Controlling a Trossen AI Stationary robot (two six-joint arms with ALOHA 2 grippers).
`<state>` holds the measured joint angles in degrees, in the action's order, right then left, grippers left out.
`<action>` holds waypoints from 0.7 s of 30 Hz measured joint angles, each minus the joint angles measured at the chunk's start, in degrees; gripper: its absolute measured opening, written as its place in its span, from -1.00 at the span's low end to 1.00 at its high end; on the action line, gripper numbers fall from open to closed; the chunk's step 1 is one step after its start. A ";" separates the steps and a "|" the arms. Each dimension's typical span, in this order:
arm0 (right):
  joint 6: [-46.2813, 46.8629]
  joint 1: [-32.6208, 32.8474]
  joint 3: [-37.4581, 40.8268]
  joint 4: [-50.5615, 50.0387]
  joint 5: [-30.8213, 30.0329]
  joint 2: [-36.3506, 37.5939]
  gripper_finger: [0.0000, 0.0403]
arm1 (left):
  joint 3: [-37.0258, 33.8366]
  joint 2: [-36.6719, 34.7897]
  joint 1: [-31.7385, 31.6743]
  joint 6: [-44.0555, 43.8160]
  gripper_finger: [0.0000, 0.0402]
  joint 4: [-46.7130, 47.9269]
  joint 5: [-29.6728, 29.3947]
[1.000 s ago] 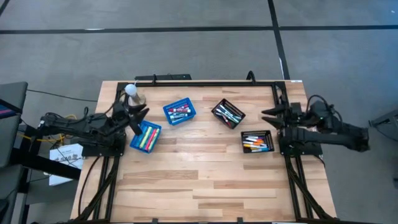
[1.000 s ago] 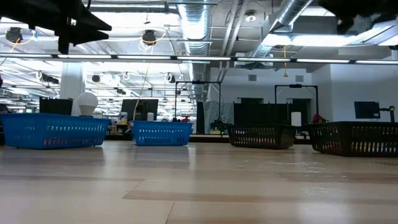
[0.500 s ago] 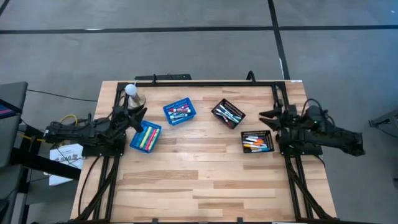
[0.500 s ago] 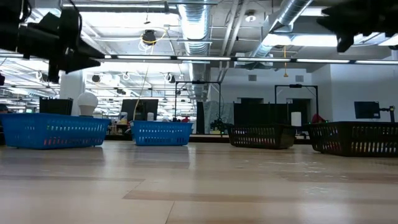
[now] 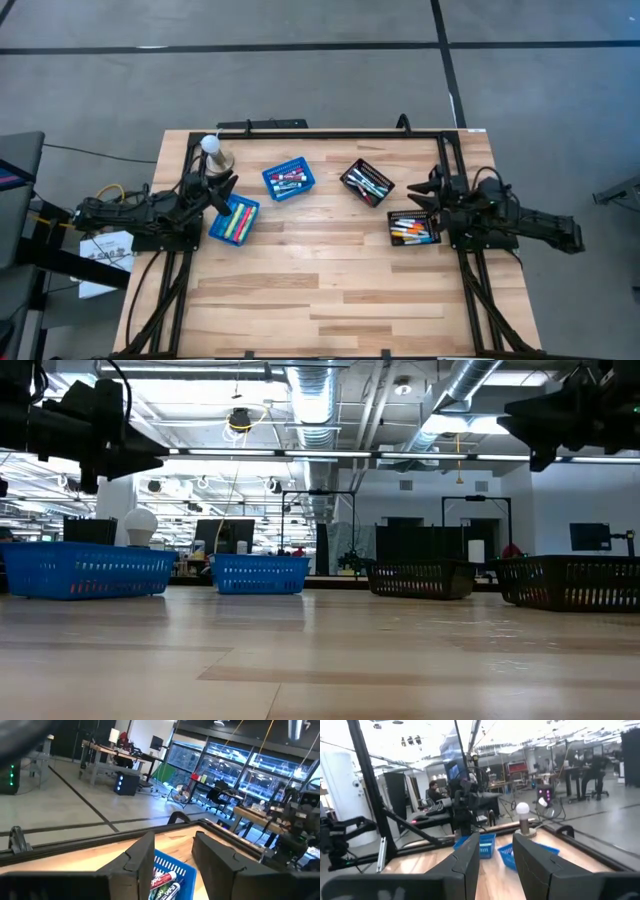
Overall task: Pick & Place Markers
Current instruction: Return to Home Position
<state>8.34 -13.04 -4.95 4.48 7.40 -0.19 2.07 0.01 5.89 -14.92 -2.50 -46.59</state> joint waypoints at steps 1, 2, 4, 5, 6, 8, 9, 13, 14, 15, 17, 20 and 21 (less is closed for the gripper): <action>-0.38 -0.10 0.00 0.25 0.04 0.00 -0.47 | 0.00 0.01 0.00 0.06 -0.32 0.33 0.32; -0.95 -0.20 -0.02 0.18 0.10 0.00 -0.47 | 0.00 0.00 0.00 0.33 -0.32 0.70 1.23; -1.64 -0.20 -0.02 -0.89 0.15 0.00 -0.47 | -0.03 0.17 0.00 1.10 -0.32 0.68 3.63; -1.73 -0.20 -0.02 -1.39 0.15 0.00 -0.47 | -0.24 0.15 0.00 1.31 -0.32 0.52 4.37; -1.73 -0.19 -0.02 -1.65 0.15 0.00 -0.47 | -0.61 0.15 0.00 1.66 -0.32 0.49 4.89; -1.82 -0.19 -0.02 -1.83 0.15 0.00 -0.47 | -1.10 0.67 0.02 3.93 -0.32 -0.12 6.40; -1.99 -0.17 -0.02 -1.89 0.15 0.00 -0.47 | -1.11 0.92 0.07 5.32 -0.32 -0.22 8.08; -2.34 -0.17 -0.02 -3.13 0.14 0.00 -0.47 | -1.14 2.42 0.07 11.64 -0.32 -0.35 18.08; -2.34 -0.17 -0.02 -3.52 0.12 0.00 -0.47 | -1.13 2.79 0.09 12.67 -0.32 -0.40 19.20; -2.34 -0.17 -0.02 -3.86 0.13 0.00 -0.47 | -1.14 3.18 0.08 13.37 -0.32 -0.42 19.40; -2.33 -0.17 -0.02 -4.29 0.13 0.00 -0.47 | -1.14 3.87 0.02 14.05 -0.32 -0.45 19.24; -2.34 -0.17 -0.02 -4.14 0.13 0.00 -0.47 | -1.14 4.96 0.00 14.05 -0.32 -0.53 19.24; -2.32 -0.17 -0.02 -4.18 0.11 0.00 -0.47 | -1.14 5.32 0.00 14.05 -0.32 -0.52 19.24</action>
<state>6.02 -13.21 -4.97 0.30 7.51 -0.19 0.93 5.33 5.89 -0.86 -3.02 -27.35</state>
